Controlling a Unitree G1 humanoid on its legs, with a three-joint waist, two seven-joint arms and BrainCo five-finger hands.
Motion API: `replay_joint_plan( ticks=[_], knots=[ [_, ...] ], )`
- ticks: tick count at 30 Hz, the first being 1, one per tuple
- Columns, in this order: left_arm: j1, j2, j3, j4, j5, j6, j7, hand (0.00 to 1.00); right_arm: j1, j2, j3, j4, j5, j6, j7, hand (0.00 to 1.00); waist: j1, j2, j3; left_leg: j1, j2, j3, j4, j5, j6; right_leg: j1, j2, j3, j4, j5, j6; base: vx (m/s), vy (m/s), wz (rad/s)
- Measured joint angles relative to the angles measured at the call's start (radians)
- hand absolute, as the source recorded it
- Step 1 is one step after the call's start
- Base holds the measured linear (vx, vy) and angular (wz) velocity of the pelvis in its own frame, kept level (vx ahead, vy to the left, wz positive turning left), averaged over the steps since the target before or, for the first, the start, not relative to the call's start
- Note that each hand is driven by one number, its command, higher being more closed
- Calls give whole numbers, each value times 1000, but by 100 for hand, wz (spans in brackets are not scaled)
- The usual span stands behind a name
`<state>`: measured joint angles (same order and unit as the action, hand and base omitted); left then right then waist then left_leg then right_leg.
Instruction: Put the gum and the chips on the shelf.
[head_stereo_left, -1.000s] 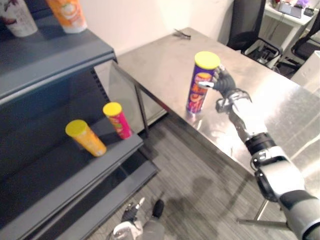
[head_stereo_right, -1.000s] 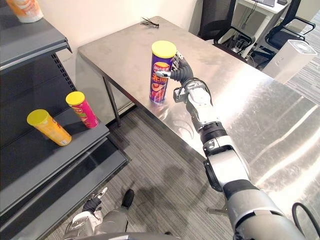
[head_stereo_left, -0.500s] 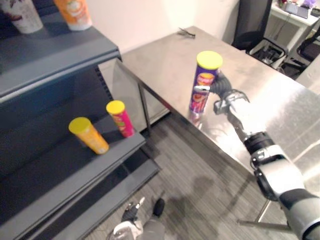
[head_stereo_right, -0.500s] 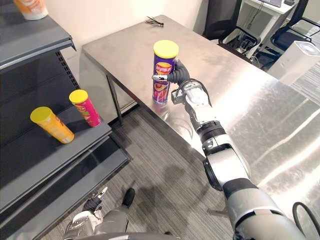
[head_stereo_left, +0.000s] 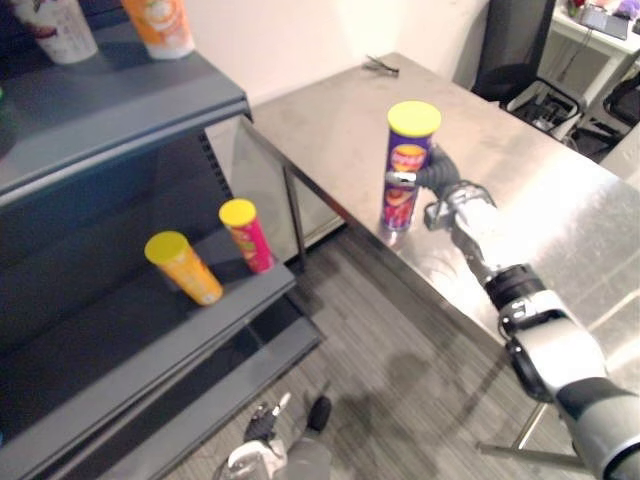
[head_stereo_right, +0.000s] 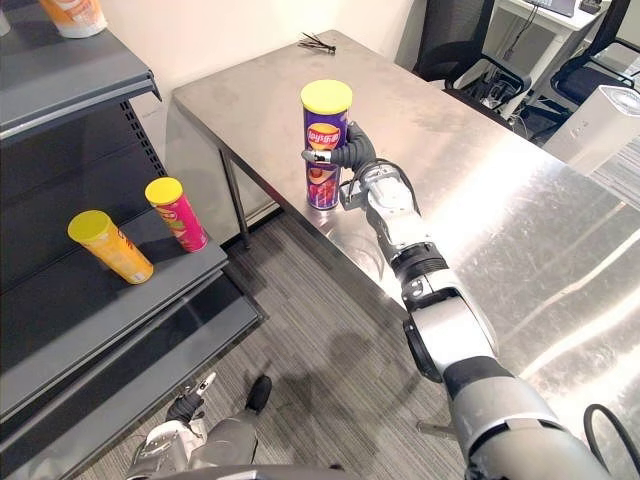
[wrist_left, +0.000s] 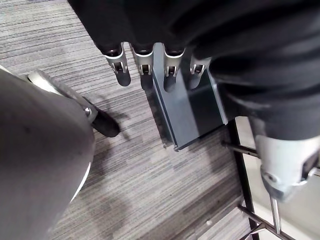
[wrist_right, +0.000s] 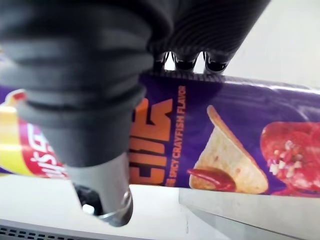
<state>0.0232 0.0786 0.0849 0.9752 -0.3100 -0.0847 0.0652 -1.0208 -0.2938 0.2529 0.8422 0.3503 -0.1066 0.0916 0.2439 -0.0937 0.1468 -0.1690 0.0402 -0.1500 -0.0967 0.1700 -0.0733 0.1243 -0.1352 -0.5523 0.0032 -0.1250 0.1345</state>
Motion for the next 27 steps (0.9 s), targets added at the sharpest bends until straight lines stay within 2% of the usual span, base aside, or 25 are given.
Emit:
replay_joint_plan(
  ticks=[6,9,13,19,20,21,24,27],
  knots=[
    [0,-2,0,-2,0,0,0,0,0,2,-4,-1,1,8,-20,100,-2,0,0,7,2,9,0,0,0,1,-1,9,2,0,0,-3,2,-3],
    [3,0,1,-1,0,1,0,0,2,2,-12,-36,2,10,-29,100,-20,0,0,15,5,23,0,0,0,2,-3,19,8,-1,-1,-6,3,-10],
    [6,1,5,1,2,4,-1,0,54,3,-45,-216,5,9,-59,100,-33,0,0,37,14,61,0,-7,0,-6,-8,60,26,-2,-3,-23,6,-25],
    [20,0,39,4,5,10,-3,0,187,1,-47,-457,46,12,-59,100,-61,-2,-5,57,30,115,-4,-15,-1,-33,-13,125,54,-5,-8,-27,1,-31],
    [22,3,40,11,10,11,-5,0,228,0,-46,-512,53,14,-58,100,-81,-3,-5,60,31,118,-4,-15,-1,-33,-14,127,57,-5,-8,-8,-6,-12],
    [22,4,41,12,10,13,-4,0,243,-2,-46,-531,53,15,-58,100,-83,-3,-5,62,32,123,-4,-15,-1,-34,-14,132,58,-5,-8,-8,-5,-25],
    [25,7,42,14,10,23,-3,0,301,-3,-37,-619,95,41,-54,100,-94,-7,-11,79,42,170,-2,-23,-1,-51,-14,181,69,-5,-8,7,-6,-43],
    [32,12,53,21,12,31,-3,0,359,-29,-4,-722,130,56,-39,100,-120,-12,-16,100,48,204,0,-30,-1,-52,-14,219,71,-4,-8,13,-9,-32]
  ],
)
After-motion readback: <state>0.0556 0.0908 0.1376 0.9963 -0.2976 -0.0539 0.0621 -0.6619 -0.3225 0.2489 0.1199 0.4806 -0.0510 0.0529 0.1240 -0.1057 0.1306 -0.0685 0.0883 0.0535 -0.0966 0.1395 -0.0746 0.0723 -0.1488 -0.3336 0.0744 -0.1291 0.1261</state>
